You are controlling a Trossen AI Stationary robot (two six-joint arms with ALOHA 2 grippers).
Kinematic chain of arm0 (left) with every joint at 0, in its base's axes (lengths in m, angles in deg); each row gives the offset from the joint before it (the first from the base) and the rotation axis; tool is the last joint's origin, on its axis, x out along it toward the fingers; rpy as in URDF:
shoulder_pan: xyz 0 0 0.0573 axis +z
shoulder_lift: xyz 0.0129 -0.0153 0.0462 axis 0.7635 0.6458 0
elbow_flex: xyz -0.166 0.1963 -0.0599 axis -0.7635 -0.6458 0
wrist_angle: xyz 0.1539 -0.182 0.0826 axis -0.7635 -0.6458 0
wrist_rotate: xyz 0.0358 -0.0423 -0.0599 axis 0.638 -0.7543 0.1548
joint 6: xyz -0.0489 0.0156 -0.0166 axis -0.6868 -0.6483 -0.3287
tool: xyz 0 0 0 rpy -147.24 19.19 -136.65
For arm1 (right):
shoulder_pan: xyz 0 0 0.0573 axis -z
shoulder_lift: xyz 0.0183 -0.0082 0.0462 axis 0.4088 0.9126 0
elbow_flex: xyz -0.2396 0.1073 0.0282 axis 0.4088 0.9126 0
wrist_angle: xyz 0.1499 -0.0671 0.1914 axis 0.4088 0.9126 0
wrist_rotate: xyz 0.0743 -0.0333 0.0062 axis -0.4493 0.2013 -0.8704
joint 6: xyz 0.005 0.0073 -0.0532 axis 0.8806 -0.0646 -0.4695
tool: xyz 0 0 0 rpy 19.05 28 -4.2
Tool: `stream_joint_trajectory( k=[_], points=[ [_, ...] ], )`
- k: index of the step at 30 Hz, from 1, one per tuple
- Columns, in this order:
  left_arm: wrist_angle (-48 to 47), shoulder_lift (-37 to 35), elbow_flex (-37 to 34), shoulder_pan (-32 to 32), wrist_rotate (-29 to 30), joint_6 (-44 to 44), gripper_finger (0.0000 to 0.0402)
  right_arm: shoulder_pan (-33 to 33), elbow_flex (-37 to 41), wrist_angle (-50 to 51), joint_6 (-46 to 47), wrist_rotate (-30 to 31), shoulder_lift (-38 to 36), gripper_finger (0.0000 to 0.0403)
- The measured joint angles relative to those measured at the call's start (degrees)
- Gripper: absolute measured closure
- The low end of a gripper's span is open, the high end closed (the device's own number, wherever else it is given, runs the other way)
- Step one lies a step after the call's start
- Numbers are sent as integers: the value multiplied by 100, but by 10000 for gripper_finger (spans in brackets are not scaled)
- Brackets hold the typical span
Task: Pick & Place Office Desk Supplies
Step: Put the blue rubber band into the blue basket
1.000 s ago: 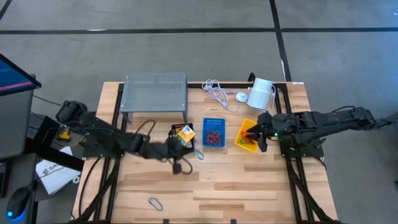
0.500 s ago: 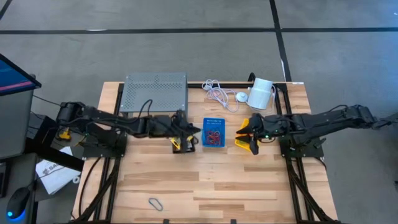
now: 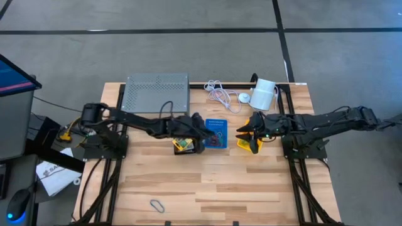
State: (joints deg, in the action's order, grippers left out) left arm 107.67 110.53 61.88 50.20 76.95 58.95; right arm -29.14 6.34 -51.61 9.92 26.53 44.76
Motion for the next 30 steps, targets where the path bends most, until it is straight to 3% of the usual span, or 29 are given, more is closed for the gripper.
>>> stream_joint_trajectory(
  k=[6,9,14,22,30],
  points=[
    [-843,627,623,31,-39,10,401,-101,0,112,1,-1,-2,271],
    [-1155,778,789,31,246,72,401,-185,0,154,7,-9,0,271],
    [-1616,809,933,31,566,151,401,-316,0,194,13,-9,0,271],
    [-1957,815,966,29,591,123,400,-402,-1,156,15,-7,0,271],
    [-2027,815,966,0,595,0,354,-435,0,147,83,-4,0,271]
  ],
)
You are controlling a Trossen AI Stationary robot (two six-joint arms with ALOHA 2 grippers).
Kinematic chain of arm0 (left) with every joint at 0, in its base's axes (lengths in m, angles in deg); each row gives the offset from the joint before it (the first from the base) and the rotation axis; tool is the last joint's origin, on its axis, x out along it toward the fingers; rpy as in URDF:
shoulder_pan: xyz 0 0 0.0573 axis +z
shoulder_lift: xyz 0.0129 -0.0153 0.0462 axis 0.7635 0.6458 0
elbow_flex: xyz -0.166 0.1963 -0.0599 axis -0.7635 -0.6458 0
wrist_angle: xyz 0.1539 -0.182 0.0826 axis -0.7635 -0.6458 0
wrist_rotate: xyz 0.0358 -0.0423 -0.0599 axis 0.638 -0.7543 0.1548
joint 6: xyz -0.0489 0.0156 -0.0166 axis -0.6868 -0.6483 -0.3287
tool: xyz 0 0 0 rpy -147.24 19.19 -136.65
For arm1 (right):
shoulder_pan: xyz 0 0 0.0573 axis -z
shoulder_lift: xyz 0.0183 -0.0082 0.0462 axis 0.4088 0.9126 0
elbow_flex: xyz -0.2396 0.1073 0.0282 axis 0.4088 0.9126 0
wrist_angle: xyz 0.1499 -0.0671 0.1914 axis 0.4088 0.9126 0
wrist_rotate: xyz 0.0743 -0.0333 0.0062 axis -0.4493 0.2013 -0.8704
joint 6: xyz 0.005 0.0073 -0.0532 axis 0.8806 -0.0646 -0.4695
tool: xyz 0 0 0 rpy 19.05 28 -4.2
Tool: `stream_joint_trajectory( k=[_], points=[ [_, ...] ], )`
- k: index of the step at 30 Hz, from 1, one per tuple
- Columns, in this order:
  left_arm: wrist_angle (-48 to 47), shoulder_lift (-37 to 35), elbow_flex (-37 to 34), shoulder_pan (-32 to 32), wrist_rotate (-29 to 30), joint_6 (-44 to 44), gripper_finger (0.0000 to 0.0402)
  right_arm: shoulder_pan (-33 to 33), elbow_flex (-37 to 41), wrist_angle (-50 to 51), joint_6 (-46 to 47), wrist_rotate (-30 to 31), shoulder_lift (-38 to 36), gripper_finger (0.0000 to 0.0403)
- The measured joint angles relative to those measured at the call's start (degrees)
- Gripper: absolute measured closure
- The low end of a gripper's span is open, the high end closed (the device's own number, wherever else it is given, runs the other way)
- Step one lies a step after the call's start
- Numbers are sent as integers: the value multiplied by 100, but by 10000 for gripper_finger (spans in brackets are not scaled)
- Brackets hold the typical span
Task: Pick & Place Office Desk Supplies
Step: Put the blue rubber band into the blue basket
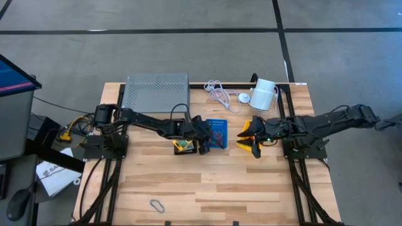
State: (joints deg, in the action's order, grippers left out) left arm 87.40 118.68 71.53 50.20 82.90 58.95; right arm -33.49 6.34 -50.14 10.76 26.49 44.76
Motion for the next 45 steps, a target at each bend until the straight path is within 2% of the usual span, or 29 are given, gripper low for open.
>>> stream_joint_trajectory(
  k=[18,22,25,29,33,35,38,45],
  points=[
    [4,-9,0,4,-123,-70,218,-486,-2,-9,0,2,0,271],
    [5,-275,-2,-13,-224,-90,209,-528,0,-3,0,3,0,271],
    [-15,-757,-2,-12,-635,-212,212,-529,0,12,1,2,0,271],
    [-566,-1496,0,-158,-1143,-318,224,-529,0,153,2,2,0,271],
    [-1539,-2064,8,-675,-1780,17,235,-529,0,235,70,4,-2,271],
    [-2113,-2204,-1,-1089,-1859,70,239,-529,0,300,75,2,-2,271],
    [-2472,-2247,-4,-1757,-1612,-31,244,-529,0,298,85,2,-2,271],
    [-2401,-1883,0,-3043,-1138,-923,250,-529,0,258,234,4,-2,271]
  ],
)
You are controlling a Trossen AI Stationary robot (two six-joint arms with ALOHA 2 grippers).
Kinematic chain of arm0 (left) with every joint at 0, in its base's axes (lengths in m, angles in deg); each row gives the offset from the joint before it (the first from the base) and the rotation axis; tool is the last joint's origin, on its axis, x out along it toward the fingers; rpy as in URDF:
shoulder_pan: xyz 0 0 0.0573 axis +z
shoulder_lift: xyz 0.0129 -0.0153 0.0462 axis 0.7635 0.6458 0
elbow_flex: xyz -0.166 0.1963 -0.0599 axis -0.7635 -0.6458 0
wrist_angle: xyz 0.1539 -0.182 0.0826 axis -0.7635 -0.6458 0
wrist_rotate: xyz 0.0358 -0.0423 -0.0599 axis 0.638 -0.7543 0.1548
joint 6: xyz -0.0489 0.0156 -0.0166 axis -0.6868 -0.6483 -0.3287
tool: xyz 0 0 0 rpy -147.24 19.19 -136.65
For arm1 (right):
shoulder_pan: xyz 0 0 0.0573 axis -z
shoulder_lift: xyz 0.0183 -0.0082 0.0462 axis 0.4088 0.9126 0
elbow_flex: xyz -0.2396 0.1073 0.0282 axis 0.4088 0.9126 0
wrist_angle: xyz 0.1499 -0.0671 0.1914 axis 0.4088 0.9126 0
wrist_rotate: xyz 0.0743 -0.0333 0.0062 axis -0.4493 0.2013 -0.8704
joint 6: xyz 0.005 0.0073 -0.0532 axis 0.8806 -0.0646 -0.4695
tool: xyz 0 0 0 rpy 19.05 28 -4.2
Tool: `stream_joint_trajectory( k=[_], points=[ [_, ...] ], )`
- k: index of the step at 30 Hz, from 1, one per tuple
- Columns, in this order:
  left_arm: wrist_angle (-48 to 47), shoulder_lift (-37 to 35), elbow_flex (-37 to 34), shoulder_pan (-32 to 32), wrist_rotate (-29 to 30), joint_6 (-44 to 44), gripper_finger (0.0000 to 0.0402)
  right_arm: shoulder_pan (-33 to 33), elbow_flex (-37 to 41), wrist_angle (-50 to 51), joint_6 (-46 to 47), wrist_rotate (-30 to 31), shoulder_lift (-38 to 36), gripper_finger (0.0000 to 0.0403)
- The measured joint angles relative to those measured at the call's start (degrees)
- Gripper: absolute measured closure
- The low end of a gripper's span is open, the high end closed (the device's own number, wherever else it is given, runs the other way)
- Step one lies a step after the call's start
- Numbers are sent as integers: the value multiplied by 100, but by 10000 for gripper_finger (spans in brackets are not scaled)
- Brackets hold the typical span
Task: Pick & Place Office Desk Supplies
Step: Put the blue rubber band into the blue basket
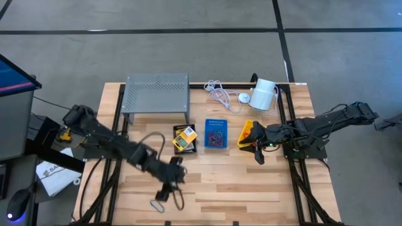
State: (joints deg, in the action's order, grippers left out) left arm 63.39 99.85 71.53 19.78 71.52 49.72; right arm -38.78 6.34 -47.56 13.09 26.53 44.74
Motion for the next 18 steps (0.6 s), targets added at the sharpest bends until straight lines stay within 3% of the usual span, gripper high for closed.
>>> stream_joint_trajectory(
  k=[10,18],
  points=[
    [121,1126,0,-1036,-289,-445,251,4,-1,-34,410,139,0,271],
    [-594,1234,2,-1384,-391,-88,251,4,0,-51,758,153,0,271]
  ],
)
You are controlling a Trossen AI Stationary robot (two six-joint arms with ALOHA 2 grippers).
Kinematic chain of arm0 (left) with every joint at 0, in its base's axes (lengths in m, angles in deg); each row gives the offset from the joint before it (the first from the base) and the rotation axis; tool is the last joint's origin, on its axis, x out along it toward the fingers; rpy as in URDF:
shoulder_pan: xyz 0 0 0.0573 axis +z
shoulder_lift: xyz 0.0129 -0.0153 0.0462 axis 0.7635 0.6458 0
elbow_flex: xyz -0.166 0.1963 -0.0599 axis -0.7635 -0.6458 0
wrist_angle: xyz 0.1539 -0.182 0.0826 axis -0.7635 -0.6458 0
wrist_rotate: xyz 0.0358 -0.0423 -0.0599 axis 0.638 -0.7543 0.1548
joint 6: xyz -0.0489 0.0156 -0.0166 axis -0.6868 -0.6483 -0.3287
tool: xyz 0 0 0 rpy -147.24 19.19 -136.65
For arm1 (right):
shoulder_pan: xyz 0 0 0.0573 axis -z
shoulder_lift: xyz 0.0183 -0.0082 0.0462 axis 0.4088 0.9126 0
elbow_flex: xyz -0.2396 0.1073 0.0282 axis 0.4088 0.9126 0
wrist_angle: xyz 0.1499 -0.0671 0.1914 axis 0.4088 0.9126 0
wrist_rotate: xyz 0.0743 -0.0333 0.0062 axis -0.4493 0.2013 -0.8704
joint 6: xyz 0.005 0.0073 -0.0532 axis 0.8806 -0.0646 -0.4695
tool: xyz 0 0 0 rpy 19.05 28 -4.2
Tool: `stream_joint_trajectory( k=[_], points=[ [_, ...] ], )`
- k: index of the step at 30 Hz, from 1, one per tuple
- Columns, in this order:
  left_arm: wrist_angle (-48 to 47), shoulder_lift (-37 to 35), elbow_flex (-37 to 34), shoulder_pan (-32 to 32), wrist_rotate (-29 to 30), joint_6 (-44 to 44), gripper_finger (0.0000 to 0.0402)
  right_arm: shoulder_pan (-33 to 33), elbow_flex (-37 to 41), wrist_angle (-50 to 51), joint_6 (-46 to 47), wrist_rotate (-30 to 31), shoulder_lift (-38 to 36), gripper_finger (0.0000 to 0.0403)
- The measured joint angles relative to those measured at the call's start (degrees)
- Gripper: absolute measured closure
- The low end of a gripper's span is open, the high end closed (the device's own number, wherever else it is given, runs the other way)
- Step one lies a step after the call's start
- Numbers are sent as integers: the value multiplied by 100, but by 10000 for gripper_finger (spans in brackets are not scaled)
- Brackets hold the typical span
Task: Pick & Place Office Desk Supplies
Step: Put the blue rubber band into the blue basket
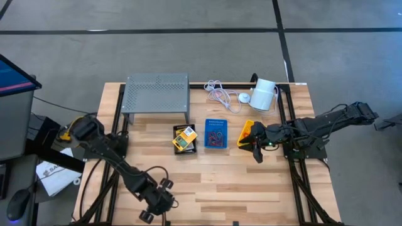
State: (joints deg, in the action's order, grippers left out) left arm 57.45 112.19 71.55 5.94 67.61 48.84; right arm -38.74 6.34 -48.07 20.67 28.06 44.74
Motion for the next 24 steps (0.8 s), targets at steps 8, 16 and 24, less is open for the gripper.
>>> stream_joint_trajectory(
  k=[8,16,24],
  points=[
    [-402,2,2,-168,153,764,251,-2,0,7,272,0,0,271],
    [-413,2,-336,-190,301,823,251,-290,0,3,442,2,9,271],
    [-192,4,-630,-190,299,820,251,-533,0,-5,464,2,11,271]
  ],
)
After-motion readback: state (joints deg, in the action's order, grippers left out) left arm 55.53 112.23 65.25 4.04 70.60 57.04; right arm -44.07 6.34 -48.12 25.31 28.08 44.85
